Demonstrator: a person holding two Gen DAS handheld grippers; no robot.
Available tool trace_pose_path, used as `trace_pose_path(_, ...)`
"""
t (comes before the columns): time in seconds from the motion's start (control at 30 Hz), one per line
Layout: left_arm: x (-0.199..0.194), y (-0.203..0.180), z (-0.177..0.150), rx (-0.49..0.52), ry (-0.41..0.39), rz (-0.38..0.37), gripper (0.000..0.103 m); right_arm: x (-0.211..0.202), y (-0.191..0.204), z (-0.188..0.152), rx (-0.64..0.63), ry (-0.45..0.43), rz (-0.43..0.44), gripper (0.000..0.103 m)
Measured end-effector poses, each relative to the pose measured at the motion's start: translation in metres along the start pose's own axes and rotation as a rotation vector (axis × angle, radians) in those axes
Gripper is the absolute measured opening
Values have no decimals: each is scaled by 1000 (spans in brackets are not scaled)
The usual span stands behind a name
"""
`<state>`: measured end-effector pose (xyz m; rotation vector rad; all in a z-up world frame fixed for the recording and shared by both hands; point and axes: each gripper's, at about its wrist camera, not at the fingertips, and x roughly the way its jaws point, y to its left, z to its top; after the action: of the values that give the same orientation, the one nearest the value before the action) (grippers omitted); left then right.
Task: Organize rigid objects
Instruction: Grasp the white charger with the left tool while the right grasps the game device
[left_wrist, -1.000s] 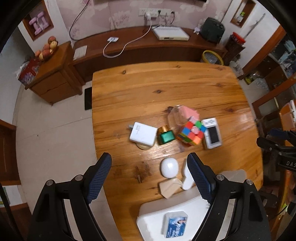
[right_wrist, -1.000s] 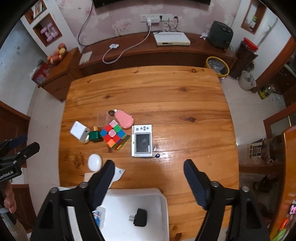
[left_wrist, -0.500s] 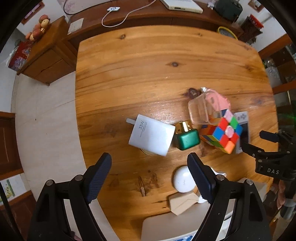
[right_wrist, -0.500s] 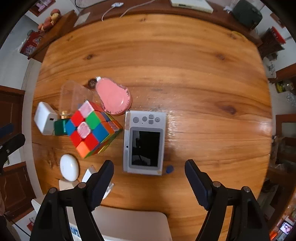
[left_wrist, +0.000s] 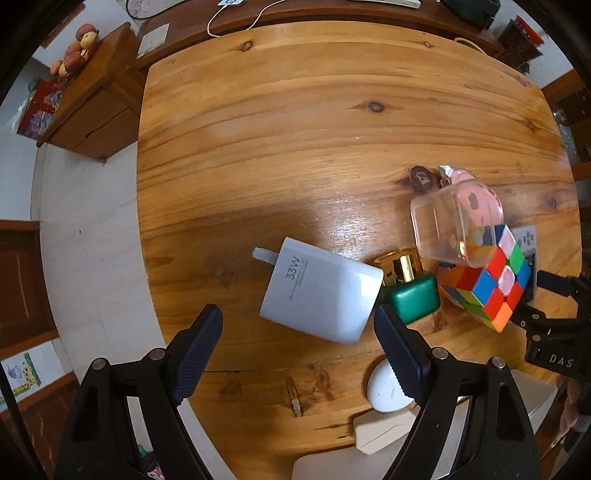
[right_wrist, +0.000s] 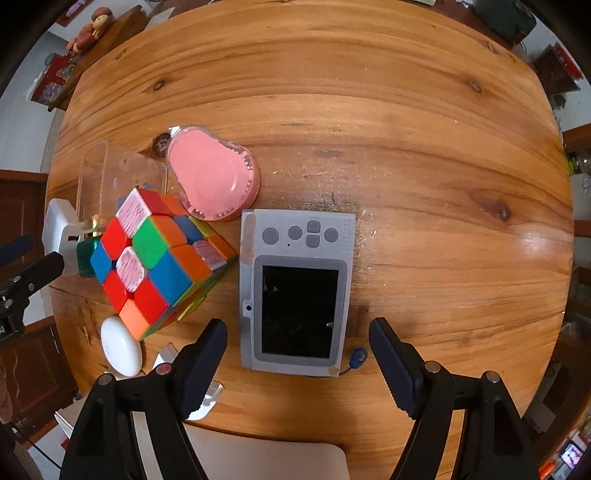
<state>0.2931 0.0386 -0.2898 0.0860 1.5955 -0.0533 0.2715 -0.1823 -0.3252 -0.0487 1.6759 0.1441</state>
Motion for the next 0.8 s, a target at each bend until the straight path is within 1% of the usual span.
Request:
trace_pose_path(0.23,8,4,7,-34,6,-25,86,8,-1,5,4,2,-6,80)
trace_pose_path(0.33,10,4,10,-43,2,-18,85,15,2,3,10,4,-9,80)
trace_pose_path(0.4,12,4,12,-45,-2,-12,85,22,7,13,11,6,-11,80)
trace_pose_path(0.47,13,4,15,-43,-6,-9,83,25,9,15,8,5,-20,80)
trace_pose_path(0.5,14,4,15,-43,-7,-9,82,25,10,15,6,3,-25,78)
trace_pose_path(0.57,16,2,16,-41,-6,-22,75,26,14,17,4,5,-32,74)
trace_pose_path(0.63,18,-2,17,-41,-3,-36,69,27,17,17,3,2,-44,73)
trace_pose_path(0.73,16,-6,16,-30,-21,-16,69,28,19,17,11,-8,-69,64)
trace_pose_path(0.77,16,-7,16,-25,-28,-10,68,26,19,17,13,-18,-73,58)
trace_pose_path(0.8,15,-9,15,-20,-36,-4,68,25,20,17,12,-27,-71,58)
